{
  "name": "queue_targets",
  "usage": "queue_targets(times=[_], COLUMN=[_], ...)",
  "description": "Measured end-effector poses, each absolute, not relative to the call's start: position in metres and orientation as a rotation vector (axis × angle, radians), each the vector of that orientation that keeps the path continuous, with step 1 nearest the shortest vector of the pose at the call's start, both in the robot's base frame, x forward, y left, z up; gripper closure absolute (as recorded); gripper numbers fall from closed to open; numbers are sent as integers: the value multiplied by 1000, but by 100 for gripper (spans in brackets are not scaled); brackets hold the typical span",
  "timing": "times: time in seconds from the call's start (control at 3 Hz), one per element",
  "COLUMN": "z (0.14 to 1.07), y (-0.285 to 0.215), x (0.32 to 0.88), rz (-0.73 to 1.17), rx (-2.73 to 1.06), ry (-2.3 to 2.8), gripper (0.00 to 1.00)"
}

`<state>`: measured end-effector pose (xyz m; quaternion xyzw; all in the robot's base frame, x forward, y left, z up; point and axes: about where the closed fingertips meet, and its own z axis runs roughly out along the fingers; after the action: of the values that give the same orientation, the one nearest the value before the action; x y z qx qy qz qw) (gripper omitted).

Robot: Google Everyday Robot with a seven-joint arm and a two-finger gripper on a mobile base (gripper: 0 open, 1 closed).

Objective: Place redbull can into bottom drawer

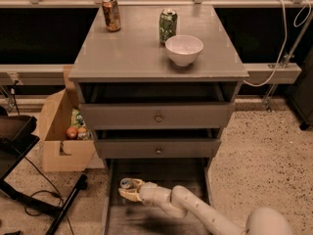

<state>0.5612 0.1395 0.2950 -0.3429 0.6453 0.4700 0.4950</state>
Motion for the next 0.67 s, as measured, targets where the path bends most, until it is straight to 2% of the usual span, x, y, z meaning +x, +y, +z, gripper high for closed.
queue_targets(times=[0.67], z=[260], y=[128], x=[585], rz=[1078], rx=[-971], ry=[1475], gripper=[100])
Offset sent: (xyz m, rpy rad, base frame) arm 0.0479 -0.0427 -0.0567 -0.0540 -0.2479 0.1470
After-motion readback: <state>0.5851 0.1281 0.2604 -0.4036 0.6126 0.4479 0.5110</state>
